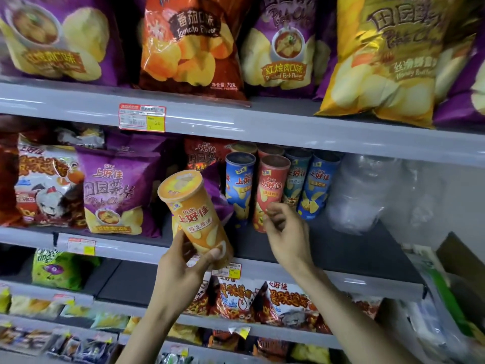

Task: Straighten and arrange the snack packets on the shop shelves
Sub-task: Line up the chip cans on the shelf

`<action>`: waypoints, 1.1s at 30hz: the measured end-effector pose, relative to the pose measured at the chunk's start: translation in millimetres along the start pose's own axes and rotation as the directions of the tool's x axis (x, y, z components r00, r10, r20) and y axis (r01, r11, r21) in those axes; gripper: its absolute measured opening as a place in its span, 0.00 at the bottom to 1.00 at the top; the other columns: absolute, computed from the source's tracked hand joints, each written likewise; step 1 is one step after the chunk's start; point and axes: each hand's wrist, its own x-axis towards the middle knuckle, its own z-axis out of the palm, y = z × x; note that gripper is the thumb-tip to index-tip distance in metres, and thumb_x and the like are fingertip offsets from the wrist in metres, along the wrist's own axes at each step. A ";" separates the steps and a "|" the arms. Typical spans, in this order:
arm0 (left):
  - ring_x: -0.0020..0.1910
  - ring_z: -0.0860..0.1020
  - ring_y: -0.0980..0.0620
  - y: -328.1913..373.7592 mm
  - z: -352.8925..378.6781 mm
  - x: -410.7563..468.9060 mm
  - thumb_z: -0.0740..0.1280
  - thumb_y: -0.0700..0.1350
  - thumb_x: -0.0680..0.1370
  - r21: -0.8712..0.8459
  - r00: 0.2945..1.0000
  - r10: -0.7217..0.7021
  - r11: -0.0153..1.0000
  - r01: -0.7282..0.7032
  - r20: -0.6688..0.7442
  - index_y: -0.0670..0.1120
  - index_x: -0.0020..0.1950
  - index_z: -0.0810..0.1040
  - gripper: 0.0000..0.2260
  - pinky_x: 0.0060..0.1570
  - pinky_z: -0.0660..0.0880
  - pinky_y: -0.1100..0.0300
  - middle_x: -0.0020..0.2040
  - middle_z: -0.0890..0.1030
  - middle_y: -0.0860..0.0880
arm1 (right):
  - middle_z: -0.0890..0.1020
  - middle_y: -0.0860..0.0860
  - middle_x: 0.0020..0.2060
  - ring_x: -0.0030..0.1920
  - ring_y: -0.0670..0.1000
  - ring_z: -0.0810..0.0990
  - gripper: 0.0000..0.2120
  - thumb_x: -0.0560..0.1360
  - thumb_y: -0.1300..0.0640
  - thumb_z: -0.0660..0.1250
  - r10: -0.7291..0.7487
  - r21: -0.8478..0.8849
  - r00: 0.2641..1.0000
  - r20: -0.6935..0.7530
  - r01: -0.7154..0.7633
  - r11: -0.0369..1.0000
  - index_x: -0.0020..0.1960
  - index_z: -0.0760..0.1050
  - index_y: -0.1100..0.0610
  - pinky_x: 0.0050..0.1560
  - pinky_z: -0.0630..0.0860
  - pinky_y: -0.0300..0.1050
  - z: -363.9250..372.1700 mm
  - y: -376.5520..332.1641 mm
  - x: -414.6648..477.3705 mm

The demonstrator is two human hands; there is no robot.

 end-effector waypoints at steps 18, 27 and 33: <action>0.55 0.83 0.65 -4.1 -30.5 11.3 0.78 0.46 0.77 0.073 0.999 0.023 0.997 -0.025 0.023 0.53 0.68 0.77 0.21 0.50 0.78 0.73 0.54 0.85 0.67 | 0.76 0.54 0.62 0.51 0.58 0.83 0.30 0.80 0.51 0.70 -0.132 -0.247 0.986 0.100 0.153 0.957 0.78 0.61 0.43 0.50 0.82 0.56 19.3 -59.6 45.6; 0.54 0.82 0.66 4.2 -31.9 9.2 0.78 0.47 0.77 0.076 0.999 0.021 0.997 -0.024 0.036 0.52 0.68 0.77 0.20 0.48 0.77 0.74 0.52 0.86 0.64 | 0.75 0.43 0.54 0.54 0.55 0.80 0.30 0.71 0.44 0.79 -0.064 -0.001 0.991 -0.121 0.064 0.998 0.62 0.65 0.50 0.48 0.80 0.57 29.0 -73.1 18.7; 0.55 0.83 0.64 8.7 -32.4 3.4 0.77 0.50 0.77 0.071 0.998 0.022 0.997 -0.026 0.059 0.55 0.67 0.77 0.20 0.49 0.78 0.71 0.53 0.85 0.66 | 0.81 0.54 0.55 0.53 0.50 0.85 0.33 0.68 0.56 0.83 0.089 0.346 0.990 -0.107 -0.047 0.937 0.59 0.62 0.48 0.55 0.82 0.53 23.1 -65.2 17.4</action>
